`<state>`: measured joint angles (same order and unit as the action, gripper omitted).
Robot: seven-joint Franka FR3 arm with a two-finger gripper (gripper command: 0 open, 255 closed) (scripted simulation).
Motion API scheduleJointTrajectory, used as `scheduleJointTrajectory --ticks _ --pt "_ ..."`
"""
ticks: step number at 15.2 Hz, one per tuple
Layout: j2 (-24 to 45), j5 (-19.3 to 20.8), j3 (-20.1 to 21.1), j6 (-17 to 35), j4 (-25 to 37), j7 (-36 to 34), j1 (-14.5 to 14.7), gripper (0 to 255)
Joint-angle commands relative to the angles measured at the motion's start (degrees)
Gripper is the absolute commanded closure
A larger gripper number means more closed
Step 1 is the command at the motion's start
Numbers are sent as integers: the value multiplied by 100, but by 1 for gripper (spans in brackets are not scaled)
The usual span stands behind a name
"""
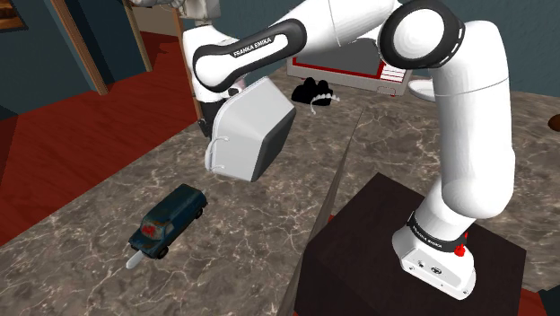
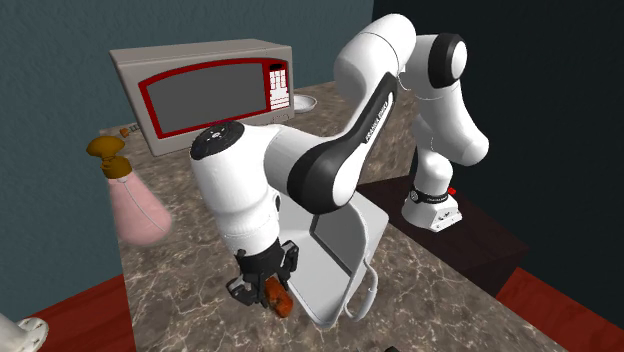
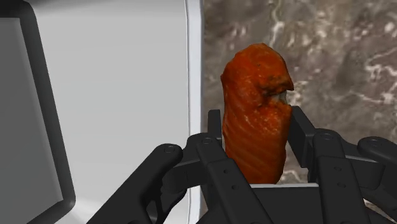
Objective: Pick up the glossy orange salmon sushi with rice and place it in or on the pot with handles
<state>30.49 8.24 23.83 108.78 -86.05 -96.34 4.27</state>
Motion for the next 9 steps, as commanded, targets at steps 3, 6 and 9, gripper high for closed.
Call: scheduleJointTrajectory --ticks 3,6,9 --pt "-90 -37 23 -244 160 11 -2 255" --pt "-145 -61 37 -446 312 18 2 255" --pt "-189 -80 50 -654 481 23 9 255"
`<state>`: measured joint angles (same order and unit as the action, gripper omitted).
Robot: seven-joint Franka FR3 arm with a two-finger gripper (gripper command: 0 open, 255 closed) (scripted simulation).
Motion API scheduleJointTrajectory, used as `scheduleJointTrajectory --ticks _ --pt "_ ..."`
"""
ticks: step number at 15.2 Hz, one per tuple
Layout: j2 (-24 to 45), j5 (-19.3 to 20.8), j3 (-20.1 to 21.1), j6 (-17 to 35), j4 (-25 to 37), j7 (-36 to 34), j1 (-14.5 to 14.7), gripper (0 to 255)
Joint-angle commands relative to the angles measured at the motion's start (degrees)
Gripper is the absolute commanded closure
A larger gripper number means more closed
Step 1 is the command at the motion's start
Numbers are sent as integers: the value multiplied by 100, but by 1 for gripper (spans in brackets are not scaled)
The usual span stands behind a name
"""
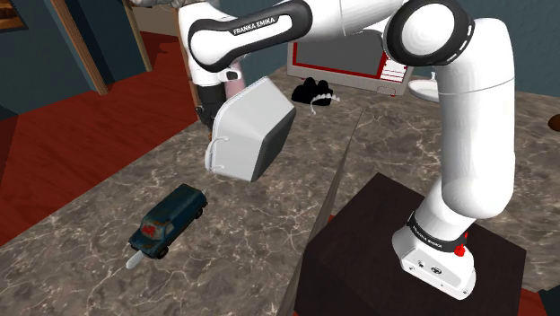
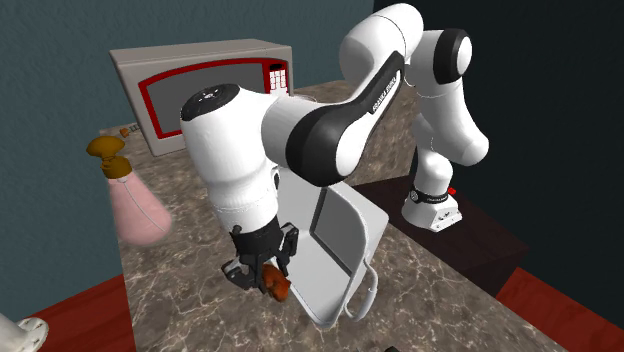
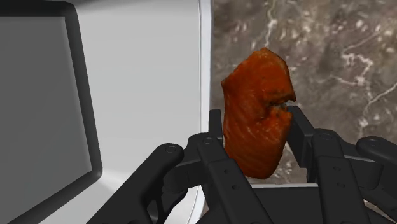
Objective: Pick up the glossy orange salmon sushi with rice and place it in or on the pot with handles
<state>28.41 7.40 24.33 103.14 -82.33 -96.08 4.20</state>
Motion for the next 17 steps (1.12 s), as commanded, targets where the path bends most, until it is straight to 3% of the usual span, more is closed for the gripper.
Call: scheduleJointTrajectory --ticks 1,17 --pt "8 -2 5 -161 169 -2 20 255" --pt "35 -8 38 -1413 1462 -13 166 255"
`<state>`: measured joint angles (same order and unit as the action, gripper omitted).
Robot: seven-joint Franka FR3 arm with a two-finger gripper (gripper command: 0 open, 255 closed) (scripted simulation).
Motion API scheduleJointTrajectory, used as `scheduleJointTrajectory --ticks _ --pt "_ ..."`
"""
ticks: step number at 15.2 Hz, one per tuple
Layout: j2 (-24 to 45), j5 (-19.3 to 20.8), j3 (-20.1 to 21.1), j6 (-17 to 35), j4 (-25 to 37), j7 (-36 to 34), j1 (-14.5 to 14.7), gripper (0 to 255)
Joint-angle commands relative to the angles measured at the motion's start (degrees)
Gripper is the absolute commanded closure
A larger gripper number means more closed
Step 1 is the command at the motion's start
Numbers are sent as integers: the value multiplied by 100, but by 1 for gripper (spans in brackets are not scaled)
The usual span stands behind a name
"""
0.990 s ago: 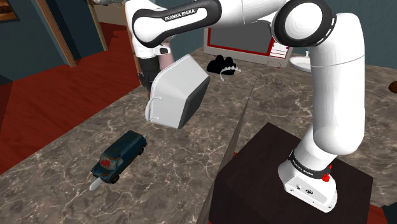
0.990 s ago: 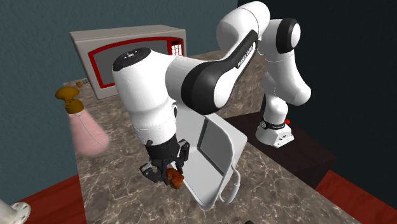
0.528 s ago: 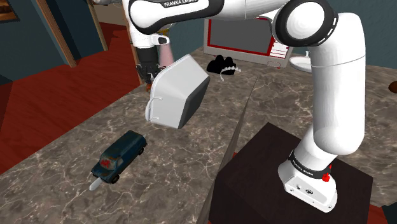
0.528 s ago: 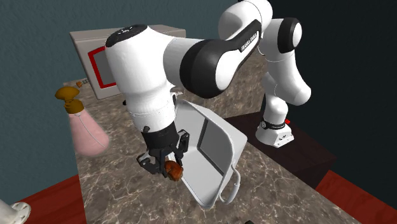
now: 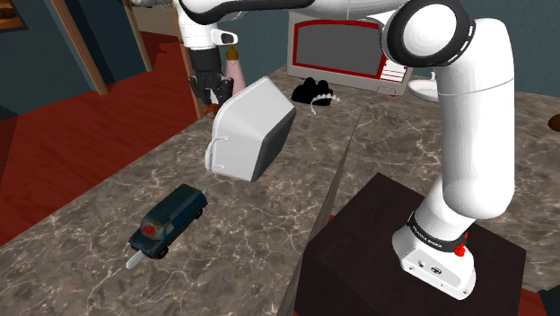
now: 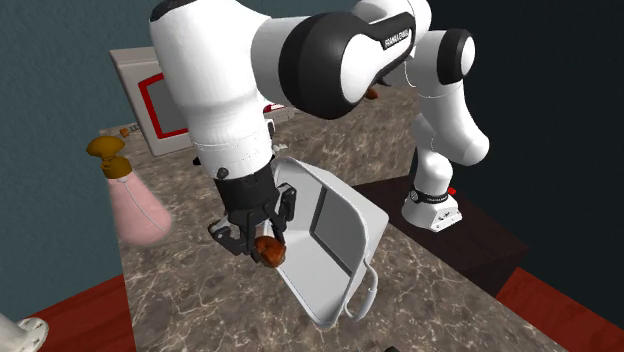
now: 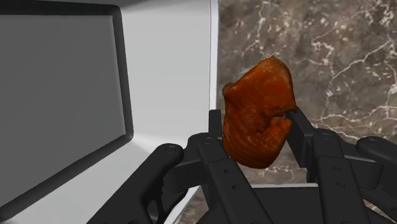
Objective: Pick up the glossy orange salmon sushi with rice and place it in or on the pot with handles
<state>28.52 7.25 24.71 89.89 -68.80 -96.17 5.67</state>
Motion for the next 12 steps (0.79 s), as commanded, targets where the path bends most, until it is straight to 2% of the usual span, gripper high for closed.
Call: scheduleJointTrajectory --ticks 1,9,12 --pt "42 13 0 -177 217 -6 36 255" --pt "286 97 -11 -917 1208 -27 219 255" --pt "-822 -282 104 -312 -473 65 -249 255"
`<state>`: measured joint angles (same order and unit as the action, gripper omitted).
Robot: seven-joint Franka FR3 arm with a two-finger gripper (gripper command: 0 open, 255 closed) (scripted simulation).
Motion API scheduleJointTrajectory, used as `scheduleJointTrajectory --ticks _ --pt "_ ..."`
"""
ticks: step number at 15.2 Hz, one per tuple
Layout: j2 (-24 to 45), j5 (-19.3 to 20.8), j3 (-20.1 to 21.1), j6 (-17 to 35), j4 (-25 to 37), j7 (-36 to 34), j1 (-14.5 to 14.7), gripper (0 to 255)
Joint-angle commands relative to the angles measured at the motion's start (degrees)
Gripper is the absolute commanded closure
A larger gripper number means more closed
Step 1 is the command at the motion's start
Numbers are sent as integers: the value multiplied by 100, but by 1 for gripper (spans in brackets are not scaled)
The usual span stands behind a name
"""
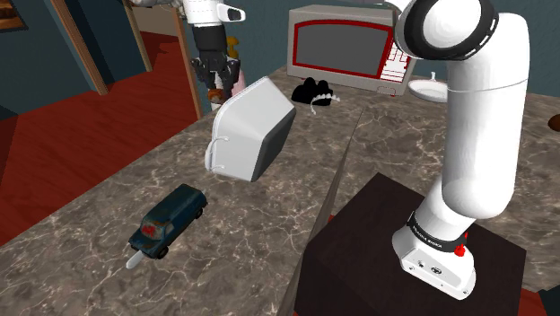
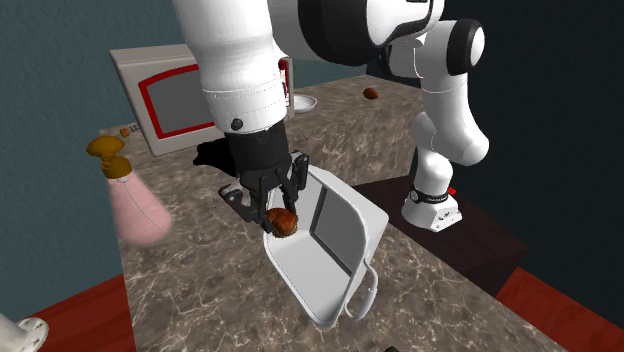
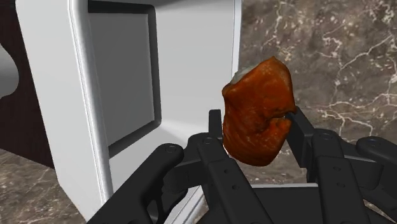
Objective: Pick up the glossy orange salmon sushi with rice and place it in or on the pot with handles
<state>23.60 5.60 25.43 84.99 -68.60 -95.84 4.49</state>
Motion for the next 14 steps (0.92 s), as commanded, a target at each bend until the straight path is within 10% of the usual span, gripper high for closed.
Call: scheduleJointTrajectory --ticks 1,14 --pt "-648 -238 50 319 -932 84 -246 255" --pt "-4159 -1578 -288 882 -4781 1064 -694 255"
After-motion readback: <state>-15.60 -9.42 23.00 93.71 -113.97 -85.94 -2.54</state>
